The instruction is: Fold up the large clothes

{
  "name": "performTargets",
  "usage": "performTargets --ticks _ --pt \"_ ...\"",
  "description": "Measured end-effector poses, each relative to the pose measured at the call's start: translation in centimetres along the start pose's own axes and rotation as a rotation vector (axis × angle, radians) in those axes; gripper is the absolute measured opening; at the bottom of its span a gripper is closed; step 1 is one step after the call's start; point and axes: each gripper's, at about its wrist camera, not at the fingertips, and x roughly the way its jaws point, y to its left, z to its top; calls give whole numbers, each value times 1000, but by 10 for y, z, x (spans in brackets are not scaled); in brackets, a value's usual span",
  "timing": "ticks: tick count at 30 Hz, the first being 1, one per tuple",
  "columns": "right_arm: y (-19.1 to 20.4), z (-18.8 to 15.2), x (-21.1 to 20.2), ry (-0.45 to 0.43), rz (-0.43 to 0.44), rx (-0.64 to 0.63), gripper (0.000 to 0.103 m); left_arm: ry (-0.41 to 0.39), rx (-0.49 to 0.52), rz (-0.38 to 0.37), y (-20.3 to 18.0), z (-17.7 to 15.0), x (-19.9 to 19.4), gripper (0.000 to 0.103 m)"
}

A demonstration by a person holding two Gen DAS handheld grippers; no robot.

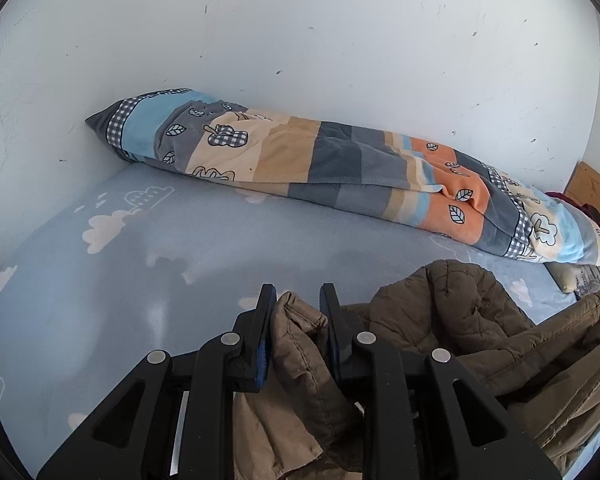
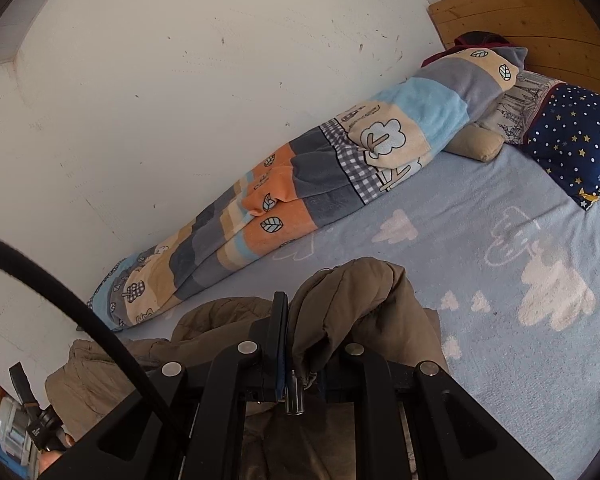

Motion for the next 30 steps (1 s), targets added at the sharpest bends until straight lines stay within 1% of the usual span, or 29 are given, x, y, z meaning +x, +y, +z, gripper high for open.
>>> performTargets --ticks 4,8,14,16,18,19,20,24,25,26,27,28,29,30 --pt "-10 3 24 12 -28 13 13 3 18 17 -6 11 25 22" --pt "-25 0 46 29 -73 28 13 20 14 2 -11 18 49 22" --pt "-39 -6 67 62 -127 36 13 45 23 -5 -21 18 77 23" --pt "-43 -6 74 76 -138 44 13 51 7 5 -20 18 82 30" --pt "-49 -8 80 102 -144 69 13 56 -3 14 -16 16 86 45" --pt "-51 -9 83 112 -144 82 14 60 -5 23 -14 16 87 49" --pt "-53 -10 84 121 -140 90 15 66 -10 34 -12 15 88 56" --pt "-54 -5 81 132 -119 117 19 66 -53 41 0 20 83 60" --pt "-54 -4 78 129 -98 134 24 59 -62 45 2 22 80 60" --pt "-58 -2 75 121 -60 164 34 48 -71 47 4 24 76 60" --pt "-60 1 70 107 -33 190 41 37 -78 48 5 27 71 60" --pt "-62 4 66 89 -24 208 50 29 -81 51 6 29 66 60" --pt "-63 7 59 69 -22 217 57 18 -83 53 7 32 61 60" --pt "-63 11 53 49 -38 215 58 2 -85 57 7 35 54 61"
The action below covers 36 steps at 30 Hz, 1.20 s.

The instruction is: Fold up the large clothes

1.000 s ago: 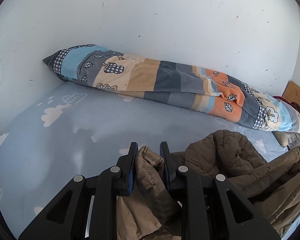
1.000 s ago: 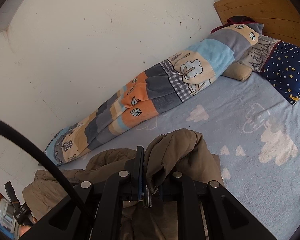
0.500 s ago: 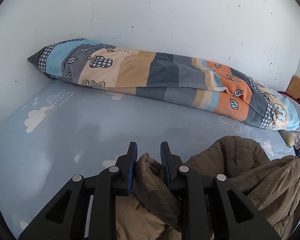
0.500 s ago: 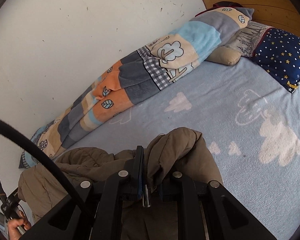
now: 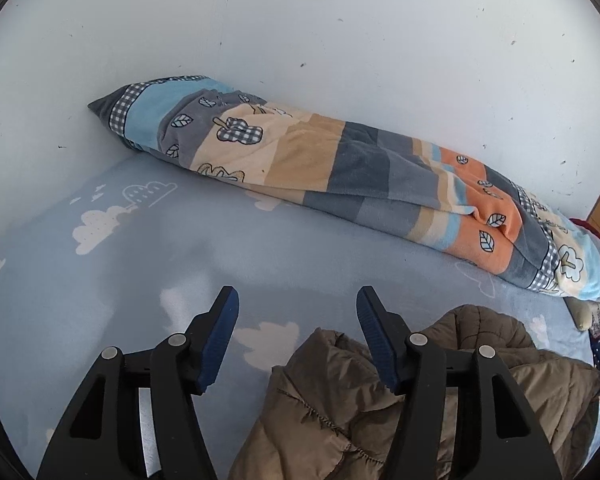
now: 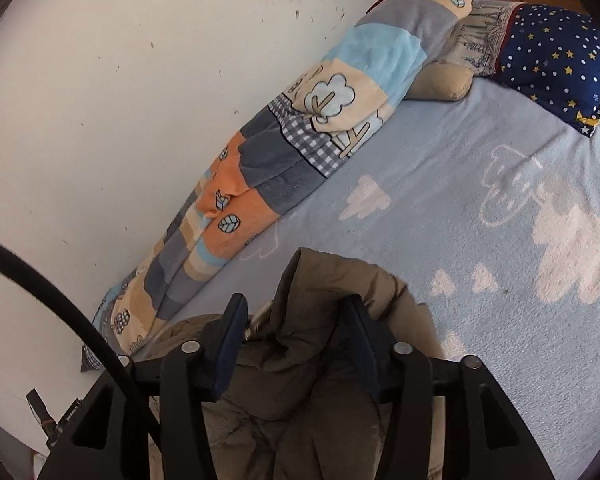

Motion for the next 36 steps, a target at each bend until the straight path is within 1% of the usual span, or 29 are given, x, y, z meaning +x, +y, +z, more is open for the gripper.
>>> performTargets --ticks 1,3,4,7,9,11,12,14,16,19,21,24,26,28,31,32,33,34,36 --pt "0 4 -6 -15 -12 -1 60 -16 -2 5 1 3 -7 61" --pt "2 10 -19 -40 4 10 60 -52 -6 7 -1 11 -24 61" --pt "5 12 -27 -52 15 11 60 -66 -4 -6 -4 14 -34 61" --pt "28 13 -43 -60 44 -42 60 -79 23 -71 -21 19 -63 61" --pt "49 7 -53 -51 64 -102 60 -64 70 -130 -41 12 -84 61" --pt "70 -4 -63 -35 80 -158 59 -33 118 -183 -62 -3 -102 62" --pt "79 -10 -69 -26 95 -187 59 2 152 -222 -74 -16 -111 63" --pt "96 -28 -81 -6 107 -251 59 68 223 -274 -93 -47 -124 63" --pt "106 -48 -92 17 101 -293 59 123 294 -285 -106 -83 -135 63" --pt "108 -82 -103 82 74 -309 59 188 345 -272 -115 -130 -142 63" --pt "108 -107 -105 121 45 -333 59 217 352 -257 -118 -151 -138 63" --pt "102 -133 -96 164 -18 -370 59 203 391 -222 -127 -166 -126 63" --pt "97 -142 -79 216 -53 -376 59 192 411 -224 -131 -172 -112 63" --pt "92 -147 -62 255 -80 -386 59 201 407 -218 -133 -173 -94 63" --pt "83 -146 -34 279 -130 -403 59 223 380 -205 -134 -165 -64 63" --pt "78 -144 -24 281 -144 -403 59 230 382 -198 -136 -162 -56 64" --pt "74 -141 -13 283 -170 -406 59 238 383 -189 -137 -160 -46 67" --pt "69 -139 0 298 -194 -409 59 252 386 -183 -138 -159 -38 67" --pt "59 -135 22 331 -199 -404 59 286 406 -165 -141 -160 -23 69"
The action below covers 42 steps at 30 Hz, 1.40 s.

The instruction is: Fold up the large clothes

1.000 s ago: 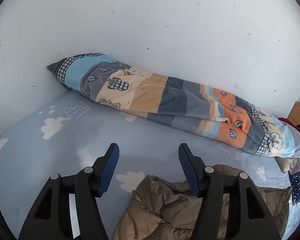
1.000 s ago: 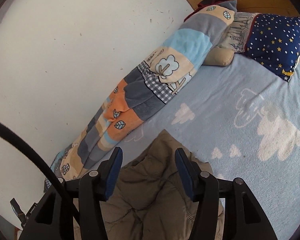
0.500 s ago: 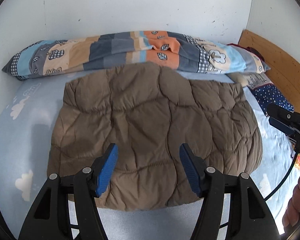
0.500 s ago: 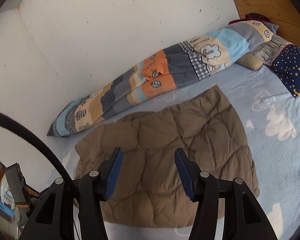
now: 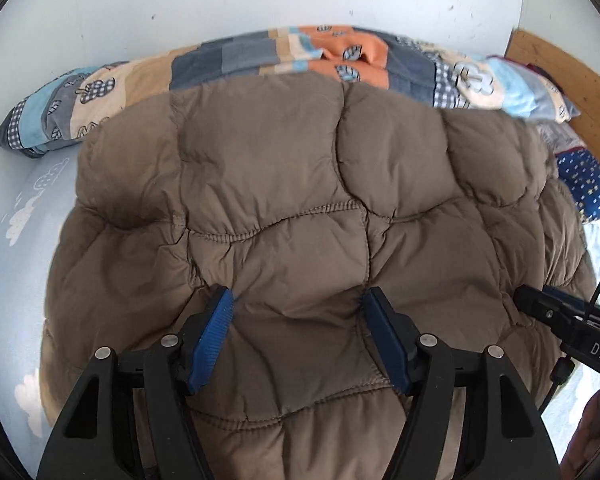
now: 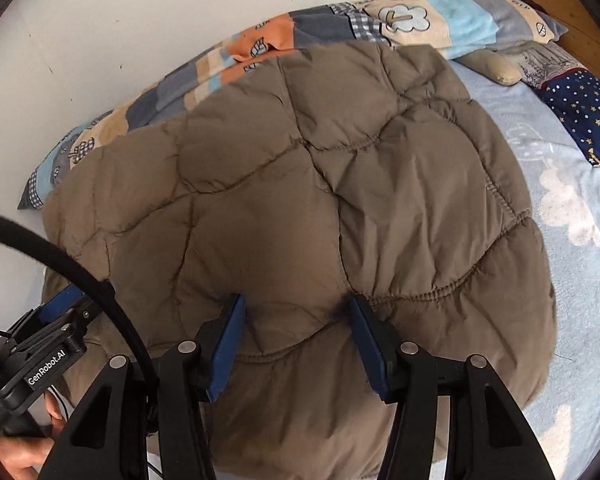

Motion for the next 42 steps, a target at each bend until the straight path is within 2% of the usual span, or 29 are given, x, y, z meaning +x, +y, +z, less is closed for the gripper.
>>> performTargets --ticks 4,7,11,18,21,23,26,29,32,35,39,42 --pt "5 6 22 29 -68 -78 61 47 5 10 1 5 23 71" --pt "1 9 36 47 -85 -86 62 86 -15 -4 5 10 35 71" --pt "-3 15 41 63 -79 -90 65 70 -27 -1 4 9 33 71" --pt "-3 18 -2 9 -41 -80 65 -17 -45 -5 7 3 -10 71" --pt "11 13 -26 -49 -44 -146 65 -49 -16 39 13 -2 -29 71" --pt "20 5 -36 -57 -18 -179 65 -50 -13 74 22 -8 -35 71" --pt "36 -6 -36 -29 11 -236 65 -19 -29 133 39 -17 -36 71" --pt "55 -16 -28 1 18 -296 65 3 -50 145 54 -23 -32 71" --pt "73 -22 -9 34 -23 -337 66 24 -58 143 64 -28 -22 74" --pt "71 -25 14 91 -35 -319 72 58 -63 139 68 -31 -5 79" --pt "65 -22 26 127 -14 -295 74 86 -73 130 70 -27 -1 79" --pt "65 -14 18 123 3 -284 74 45 -83 115 75 -15 -13 76"
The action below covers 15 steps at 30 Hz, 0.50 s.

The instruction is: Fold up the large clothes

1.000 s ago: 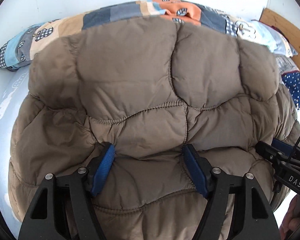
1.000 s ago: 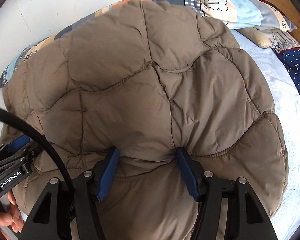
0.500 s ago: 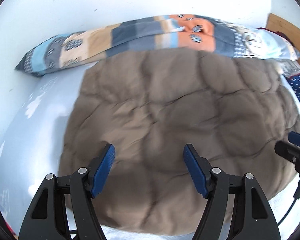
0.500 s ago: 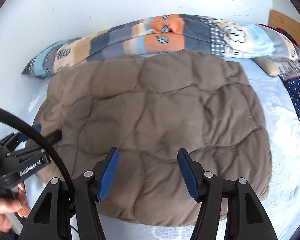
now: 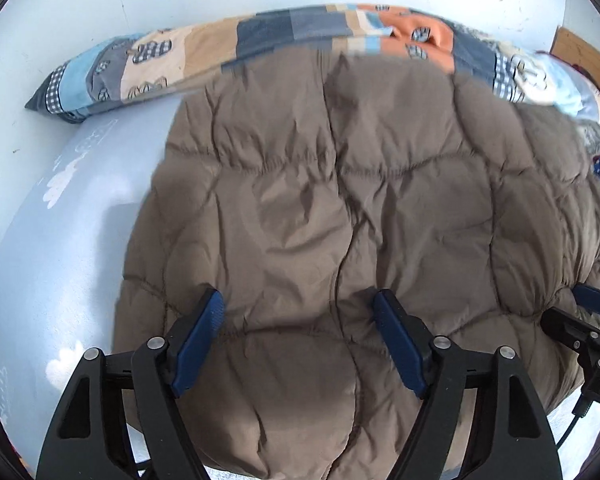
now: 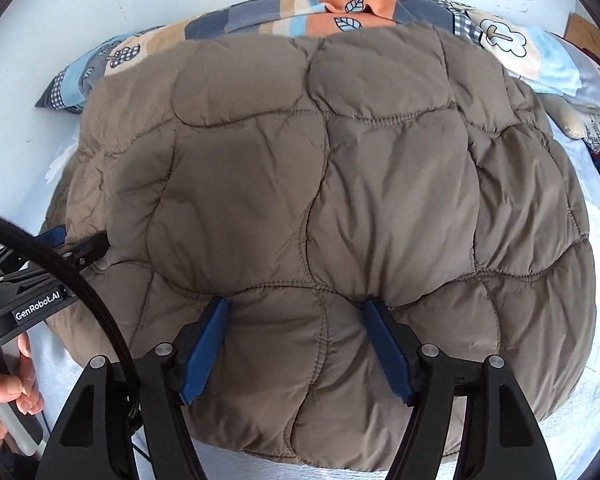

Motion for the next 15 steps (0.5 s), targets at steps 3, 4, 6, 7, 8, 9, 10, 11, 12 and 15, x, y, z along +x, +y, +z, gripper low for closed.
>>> performTargets --ticks 3,4,6,7,8,9,10,11,12,15 --pt "-16 16 -31 -111 49 45 69 -111 -18 23 8 25 -15 76" --pt "-23 24 -42 -160 58 61 69 -127 -31 35 11 31 -15 76" --pt "-39 37 -54 -240 5 101 69 -123 -61 35 20 45 -8 76" --pt "-48 42 -54 -253 -19 123 69 -107 -80 32 24 50 1 76" --pt "-59 46 -50 -260 -26 146 69 -94 -98 41 28 55 10 76" --pt "-69 49 -45 -269 -38 164 69 -84 -111 50 31 58 17 76" --pt "-79 50 -40 -266 -66 180 69 -69 -119 56 34 61 26 76" --pt "-88 53 -32 -252 -94 198 69 -48 -123 62 37 62 35 76" --pt "-97 56 -24 -234 -102 224 69 -18 -119 72 38 64 47 76" --pt "-122 54 2 -154 -68 279 69 49 -122 69 41 68 69 78"
